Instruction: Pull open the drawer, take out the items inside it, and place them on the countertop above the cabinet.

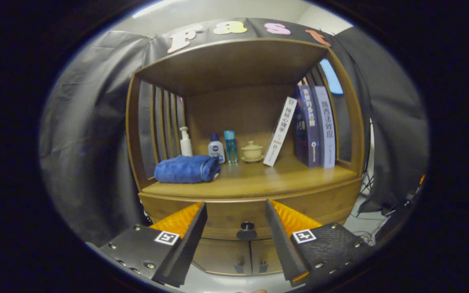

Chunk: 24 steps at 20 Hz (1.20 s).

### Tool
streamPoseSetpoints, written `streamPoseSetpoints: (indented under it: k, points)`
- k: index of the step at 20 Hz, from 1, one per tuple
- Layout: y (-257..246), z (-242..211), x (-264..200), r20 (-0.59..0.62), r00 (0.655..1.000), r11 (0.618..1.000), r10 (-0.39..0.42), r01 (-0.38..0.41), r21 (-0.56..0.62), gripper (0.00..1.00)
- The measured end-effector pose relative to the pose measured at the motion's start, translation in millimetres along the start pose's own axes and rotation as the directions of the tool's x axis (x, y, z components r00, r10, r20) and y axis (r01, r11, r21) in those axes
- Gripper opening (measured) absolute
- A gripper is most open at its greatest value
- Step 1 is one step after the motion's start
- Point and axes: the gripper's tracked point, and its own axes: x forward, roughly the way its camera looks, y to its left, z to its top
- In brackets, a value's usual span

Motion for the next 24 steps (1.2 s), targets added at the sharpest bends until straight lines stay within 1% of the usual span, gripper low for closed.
streamPoseSetpoints:
  k: [3,4,6,9,13,16,17,20,22,24]
  points:
    - [-10,-34,21,-0.078,0.997,0.999,-0.027,0.029,0.016,0.86]
    - [-15,-44,26,-0.093,0.995,0.999,-0.047,0.050,0.023,0.83]
    - [-28,-61,39,-0.139,0.984,0.993,-0.111,0.117,0.032,0.77]
    - [-25,-79,56,-0.181,0.979,0.994,-0.092,0.101,0.042,0.68]
    - [-26,-86,67,-0.199,0.976,0.993,-0.090,0.104,0.060,0.68]
    - [-25,-87,71,-0.177,0.981,0.992,-0.084,0.099,0.076,0.53]
    - [-22,-89,72,-0.173,0.983,0.992,-0.069,0.086,0.095,0.54]
    - [-23,-88,71,-0.182,0.979,0.990,-0.095,0.111,0.081,0.36]
    - [-21,-91,71,-0.195,0.976,0.991,-0.097,0.112,0.072,0.36]
    - [-22,-90,66,-0.211,0.973,0.990,-0.097,0.115,0.076,0.28]
